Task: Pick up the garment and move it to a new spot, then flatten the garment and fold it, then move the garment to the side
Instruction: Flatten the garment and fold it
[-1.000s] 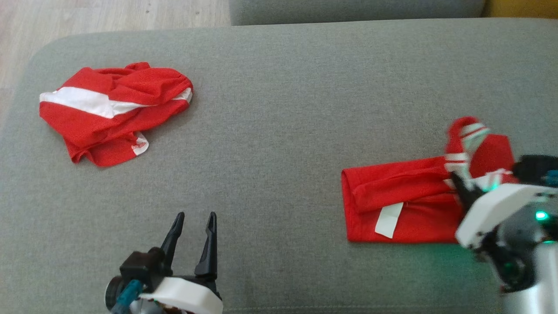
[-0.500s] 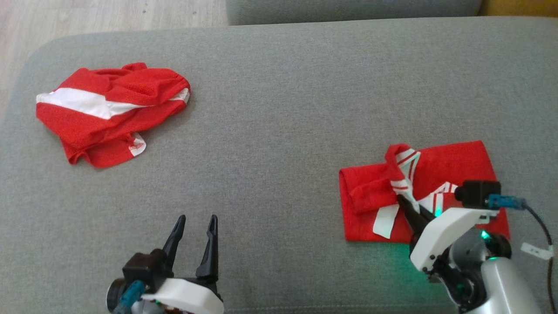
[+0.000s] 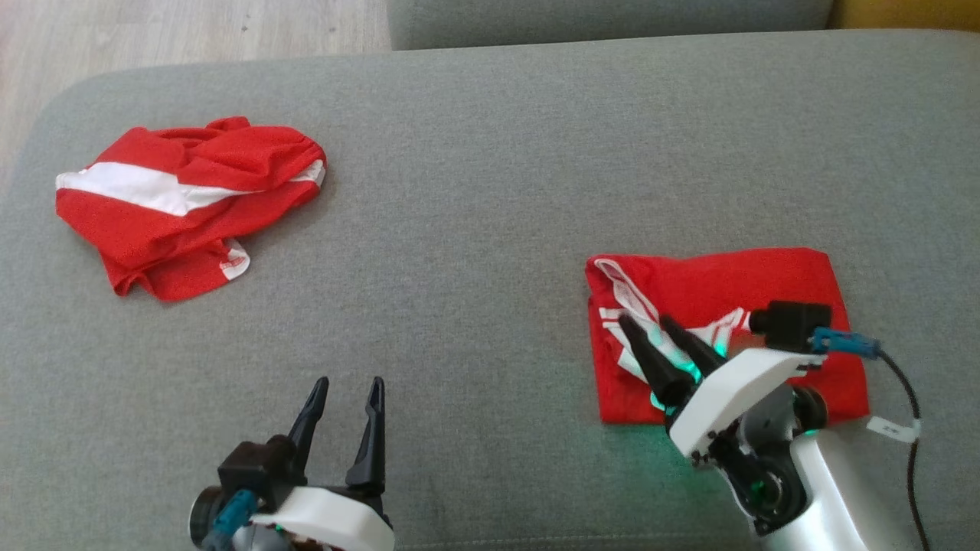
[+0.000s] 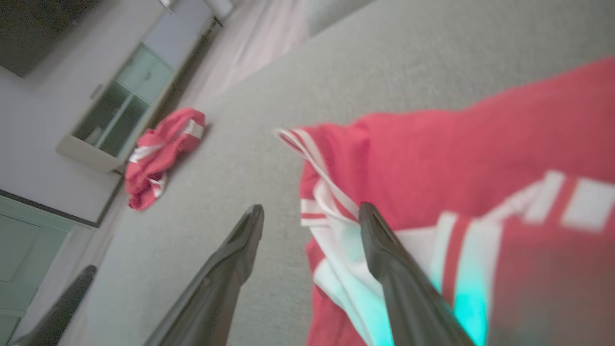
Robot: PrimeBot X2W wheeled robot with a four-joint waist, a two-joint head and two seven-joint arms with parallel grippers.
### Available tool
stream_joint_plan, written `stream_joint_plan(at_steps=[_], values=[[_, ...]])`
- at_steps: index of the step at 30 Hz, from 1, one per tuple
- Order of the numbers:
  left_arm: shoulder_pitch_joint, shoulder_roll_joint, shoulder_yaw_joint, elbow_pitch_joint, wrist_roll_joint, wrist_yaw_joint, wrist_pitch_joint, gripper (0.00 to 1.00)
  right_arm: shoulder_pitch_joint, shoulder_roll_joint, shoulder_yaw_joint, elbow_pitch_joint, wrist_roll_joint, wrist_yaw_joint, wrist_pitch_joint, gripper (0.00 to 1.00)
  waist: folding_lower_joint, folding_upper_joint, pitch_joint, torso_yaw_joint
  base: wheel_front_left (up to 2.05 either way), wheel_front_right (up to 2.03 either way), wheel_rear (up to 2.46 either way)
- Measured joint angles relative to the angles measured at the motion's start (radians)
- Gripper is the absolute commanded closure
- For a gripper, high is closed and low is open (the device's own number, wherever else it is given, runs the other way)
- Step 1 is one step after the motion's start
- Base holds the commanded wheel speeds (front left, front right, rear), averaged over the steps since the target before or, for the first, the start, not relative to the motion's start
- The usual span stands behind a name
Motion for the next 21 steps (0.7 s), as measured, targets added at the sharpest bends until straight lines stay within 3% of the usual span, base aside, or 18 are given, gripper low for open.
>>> stream_joint_plan(at_steps=[4, 10, 15, 21], values=[[0.0, 0.0, 0.002, 0.0, 0.0, 0.0, 0.0, 0.0, 0.002, 0.001, -0.009, -0.087, -0.002, 0.0, -0.094, 0.0, 0.0, 0.0, 0.001, -0.001, 0.0, 0.0, 0.0], [0.0, 0.0, 0.007, -0.002, 0.0, 0.001, 0.0, 0.0, 0.035, 0.001, -0.14, -0.158, -0.208, 0.0, -0.231, 0.0, 0.0, 0.0, 0.0, -0.01, 0.0, 0.0, 0.0], [0.0, 0.0, 0.005, -0.005, 0.0, 0.003, 0.0, 0.0, 0.101, 0.001, -0.273, -0.131, -0.381, 0.0, -0.323, 0.0, 0.0, 0.0, -0.002, -0.015, 0.0, 0.0, 0.0], [-0.001, 0.0, 0.004, -0.012, 0.0, 0.003, 0.0, 0.0, 0.116, 0.002, -0.309, -0.035, -0.539, 0.0, -0.411, 0.0, 0.0, 0.0, -0.001, -0.008, 0.0, 0.0, 0.0]])
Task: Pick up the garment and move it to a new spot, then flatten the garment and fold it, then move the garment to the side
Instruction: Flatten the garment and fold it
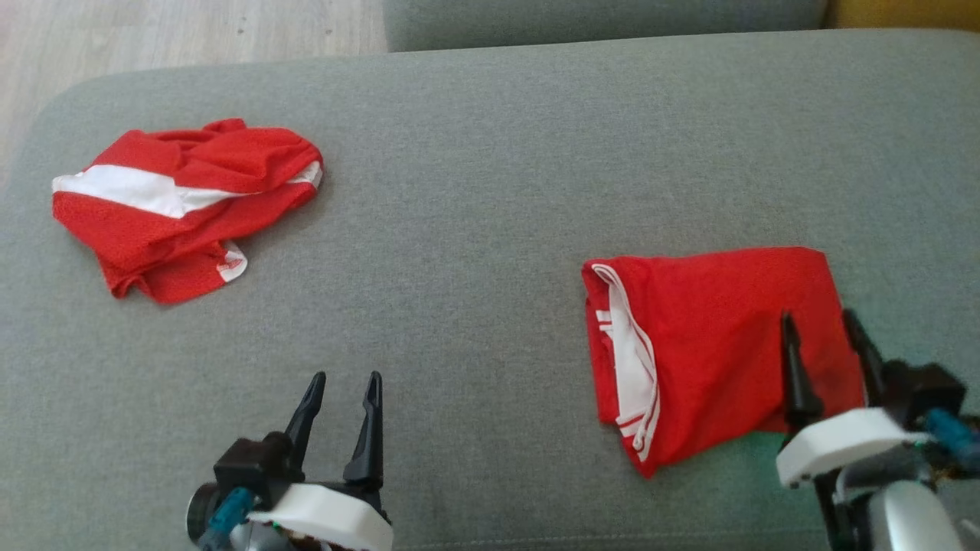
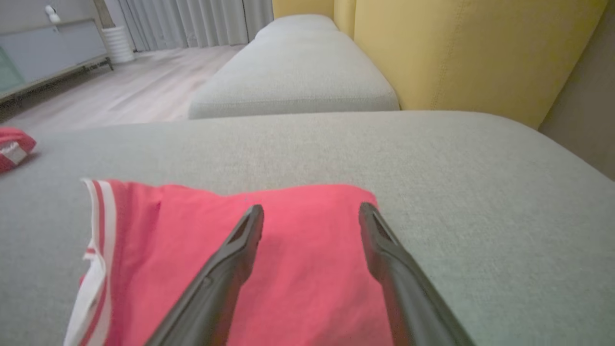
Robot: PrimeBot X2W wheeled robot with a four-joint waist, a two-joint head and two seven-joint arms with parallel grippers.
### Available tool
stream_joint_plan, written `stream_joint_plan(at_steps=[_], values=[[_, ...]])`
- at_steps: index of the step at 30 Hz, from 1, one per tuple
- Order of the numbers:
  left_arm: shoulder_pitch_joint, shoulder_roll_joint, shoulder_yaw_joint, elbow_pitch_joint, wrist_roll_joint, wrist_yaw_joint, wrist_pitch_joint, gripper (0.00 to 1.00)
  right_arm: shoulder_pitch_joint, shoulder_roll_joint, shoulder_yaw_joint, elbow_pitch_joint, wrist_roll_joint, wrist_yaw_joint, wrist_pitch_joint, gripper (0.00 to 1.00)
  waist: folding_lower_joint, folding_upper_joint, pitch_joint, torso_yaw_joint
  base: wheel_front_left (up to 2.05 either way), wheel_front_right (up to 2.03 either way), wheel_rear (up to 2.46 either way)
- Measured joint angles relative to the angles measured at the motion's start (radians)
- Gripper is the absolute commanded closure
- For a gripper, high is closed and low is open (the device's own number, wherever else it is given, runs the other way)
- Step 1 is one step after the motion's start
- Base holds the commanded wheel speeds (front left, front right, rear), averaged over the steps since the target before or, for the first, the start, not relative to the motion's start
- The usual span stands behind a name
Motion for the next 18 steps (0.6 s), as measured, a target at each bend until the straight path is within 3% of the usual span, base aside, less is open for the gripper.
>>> stream_joint_plan(at_steps=[3, 4, 6, 7, 8, 18], values=[[0.0, 0.0, 0.002, -0.004, 0.0, 0.0, 0.0, 0.0, 0.009, 0.0, 0.014, 0.068, -0.05, 0.0, -0.038, 0.0, 0.0, 0.0, -0.001, 0.009, 0.0, 0.0, 0.0], [0.0, 0.0, 0.003, -0.005, 0.0, 0.0, 0.0, 0.0, 0.009, 0.0, 0.029, 0.091, -0.063, 0.0, -0.052, 0.12, 0.0, 0.0, 0.0, 0.012, 0.0, 0.0, 0.0], [-0.001, 0.0, 0.004, -0.008, 0.0, -0.001, 0.0, 0.0, 0.008, 0.0, 0.07, 0.139, -0.068, 0.0, -0.066, 0.71, 0.0, 0.0, 0.002, 0.017, 0.0, 0.0, 0.0], [-0.001, 0.0, 0.005, -0.009, 0.0, -0.001, 0.0, 0.0, 0.008, 0.0, 0.098, 0.166, -0.076, 0.0, -0.069, 0.89, 0.0, 0.0, 0.003, 0.02, 0.0, 0.0, 0.0], [-0.001, 0.0, 0.006, -0.01, 0.0, -0.001, 0.0, 0.0, 0.007, 0.0, 0.124, 0.187, -0.074, 0.0, -0.077, 1.0, 0.0, 0.0, 0.004, 0.023, 0.0, 0.0, 0.0], [-0.003, 0.0, 0.024, -0.017, 0.002, -0.006, 0.0, 0.0, -0.116, 0.0, 0.351, 0.36, -0.005, 0.0, -0.114, 1.0, 0.0, 0.0, 0.01, 0.036, 0.0, 0.0, 0.0]])
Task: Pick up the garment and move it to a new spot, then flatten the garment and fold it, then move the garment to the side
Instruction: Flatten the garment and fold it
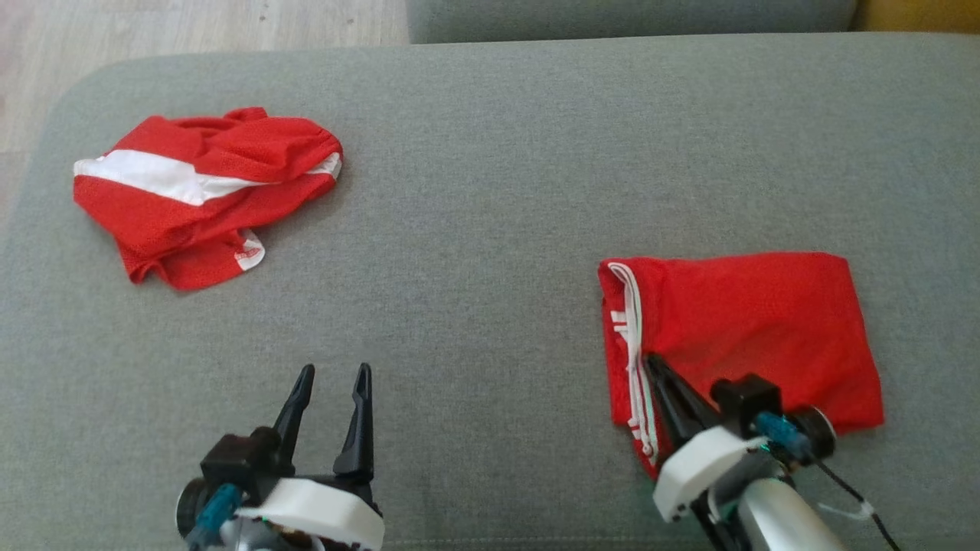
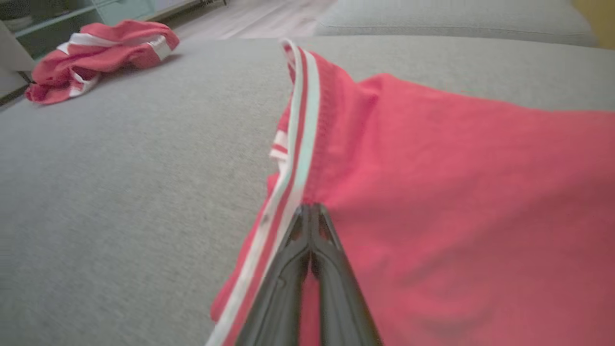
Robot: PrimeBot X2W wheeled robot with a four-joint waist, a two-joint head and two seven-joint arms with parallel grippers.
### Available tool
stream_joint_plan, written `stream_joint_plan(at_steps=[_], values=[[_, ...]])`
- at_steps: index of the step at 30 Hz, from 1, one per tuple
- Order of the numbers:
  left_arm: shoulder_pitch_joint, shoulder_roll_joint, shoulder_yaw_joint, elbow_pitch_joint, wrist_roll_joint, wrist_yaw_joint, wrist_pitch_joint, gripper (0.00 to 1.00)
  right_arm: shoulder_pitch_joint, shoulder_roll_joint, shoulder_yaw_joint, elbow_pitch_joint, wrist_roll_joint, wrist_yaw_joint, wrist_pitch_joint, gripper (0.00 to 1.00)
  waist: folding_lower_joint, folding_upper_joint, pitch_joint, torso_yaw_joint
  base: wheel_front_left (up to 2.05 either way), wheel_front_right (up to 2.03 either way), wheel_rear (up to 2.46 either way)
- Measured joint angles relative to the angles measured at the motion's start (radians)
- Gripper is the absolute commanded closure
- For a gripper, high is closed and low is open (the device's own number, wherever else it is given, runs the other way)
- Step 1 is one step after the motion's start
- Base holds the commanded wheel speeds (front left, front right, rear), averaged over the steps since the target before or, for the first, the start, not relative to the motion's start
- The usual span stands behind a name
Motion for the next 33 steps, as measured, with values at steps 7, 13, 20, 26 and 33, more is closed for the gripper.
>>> stream_joint_plan(at_steps=[7, 13, 20, 26, 33], values=[[0.0, 0.0, 0.004, 0.001, 0.0, 0.0, 0.0, 0.0, -0.042, -0.001, 0.108, 0.055, 0.056, 0.0, 0.003, 1.0, 0.0, 0.0, -0.015, 0.007, 0.0, 0.0, 0.0], [0.0, 0.0, 0.013, 0.004, 0.0, 0.0, 0.0, 0.0, -0.042, -0.001, 0.077, 0.028, 0.073, 0.0, -0.033, 1.0, 0.0, 0.0, -0.039, 0.003, 0.0, 0.0, 0.0], [0.009, 0.0, 0.05, 0.033, 0.03, -0.019, 0.0, 0.0, 0.029, -0.001, -0.189, -0.153, -0.014, 0.0, -0.071, 0.0, 0.0, 0.0, -0.101, -0.017, 0.0, 0.0, 0.0], [0.064, -0.001, 0.081, 0.052, 0.056, -0.045, 0.0, 0.0, 0.144, -0.006, -0.306, -0.241, -0.054, 0.0, -0.078, 0.0, -0.0001, 0.0, -0.147, -0.035, 0.0, 0.0, 0.0], [0.074, -0.002, 0.151, 0.051, 0.072, -0.044, 0.0, 0.0, 0.207, -0.043, -0.325, -0.27, -0.002, 0.0, -0.078, 0.0, 0.0, 0.0, -0.169, -0.02, 0.0, 0.0, 0.0]])
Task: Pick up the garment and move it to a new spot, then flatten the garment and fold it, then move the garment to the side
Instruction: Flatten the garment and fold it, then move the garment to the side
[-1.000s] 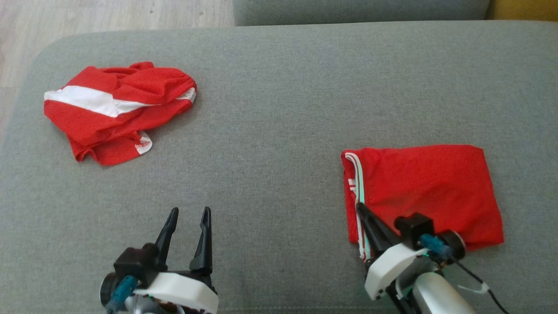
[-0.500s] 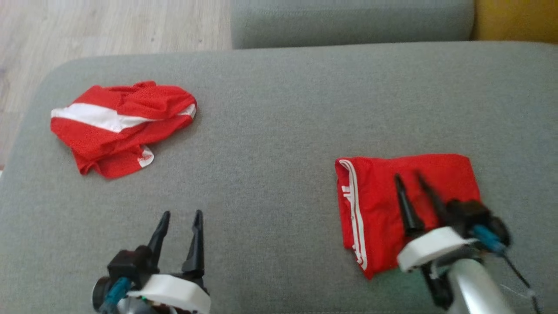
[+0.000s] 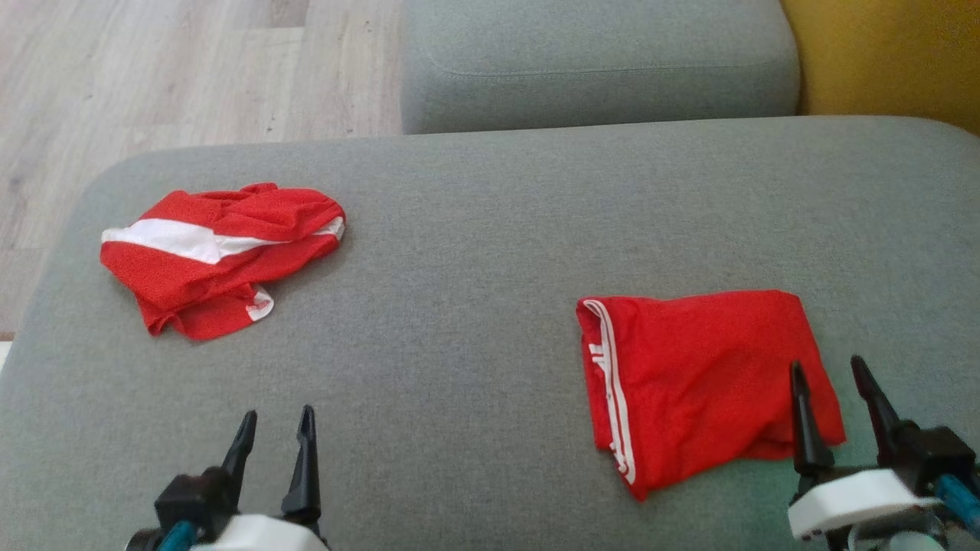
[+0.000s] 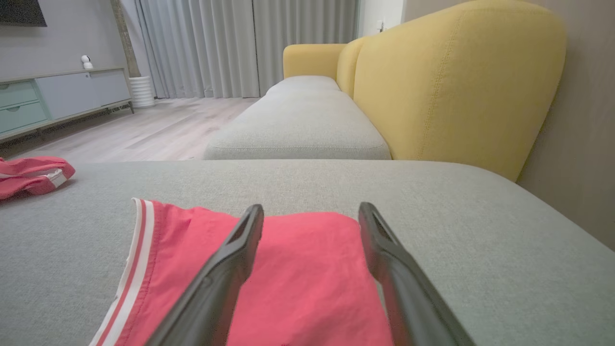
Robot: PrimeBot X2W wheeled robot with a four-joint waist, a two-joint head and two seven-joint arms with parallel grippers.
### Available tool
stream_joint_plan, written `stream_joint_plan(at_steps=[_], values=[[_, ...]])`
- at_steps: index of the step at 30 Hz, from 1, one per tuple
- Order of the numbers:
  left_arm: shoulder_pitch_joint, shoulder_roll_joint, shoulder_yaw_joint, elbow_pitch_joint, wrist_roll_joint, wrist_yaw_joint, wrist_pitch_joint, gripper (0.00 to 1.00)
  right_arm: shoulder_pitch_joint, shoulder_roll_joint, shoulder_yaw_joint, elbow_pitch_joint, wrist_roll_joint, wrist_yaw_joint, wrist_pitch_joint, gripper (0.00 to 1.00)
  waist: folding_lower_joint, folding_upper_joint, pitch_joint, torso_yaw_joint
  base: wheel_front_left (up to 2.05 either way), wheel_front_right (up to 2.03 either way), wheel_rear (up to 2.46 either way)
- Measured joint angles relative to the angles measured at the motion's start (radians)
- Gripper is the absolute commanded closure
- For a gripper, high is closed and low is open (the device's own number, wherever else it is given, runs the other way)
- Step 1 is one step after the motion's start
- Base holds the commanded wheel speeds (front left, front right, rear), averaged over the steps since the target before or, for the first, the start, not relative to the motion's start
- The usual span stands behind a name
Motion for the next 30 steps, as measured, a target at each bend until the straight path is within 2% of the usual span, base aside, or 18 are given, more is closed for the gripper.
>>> stream_joint_plan(at_steps=[13, 19, 23, 26, 30], values=[[0.045, 0.0, 0.024, -0.017, 0.009, -0.009, 0.0, 0.0, 0.021, -0.002, 0.007, 0.002, 0.047, 0.0, 0.0, 0.0, 0.0, 0.0, -0.002, 0.035, 0.0, 0.0, 0.0], [0.047, 0.0, 0.024, -0.021, 0.009, -0.008, 0.0, 0.0, 0.021, -0.001, 0.018, 0.004, 0.048, 0.0, 0.0, 0.0, 0.0, 0.0, 0.001, 0.031, 0.0, 0.0, 0.0], [0.047, 0.0, 0.023, -0.024, 0.009, -0.003, 0.0, 0.0, 0.016, -0.004, 0.03, 0.005, 0.089, 0.0, 0.001, 0.0, 0.0, 0.0, 0.01, 0.023, 0.0, 0.0, 0.0], [0.047, 0.0, 0.022, -0.026, 0.008, -0.002, 0.0, 0.0, -0.005, -0.03, 0.027, 0.005, 0.164, 0.0, 0.097, 0.0, 0.0, 0.0, 0.02, 0.016, 0.0, 0.0, 0.0], [0.046, -0.001, 0.014, -0.025, 0.008, 0.0, 0.0, 0.0, -0.094, -0.113, -0.008, 0.008, 0.257, 0.0, 0.352, 0.0, 0.0, 0.0, 0.04, 0.009, 0.0, 0.0, 0.0]])
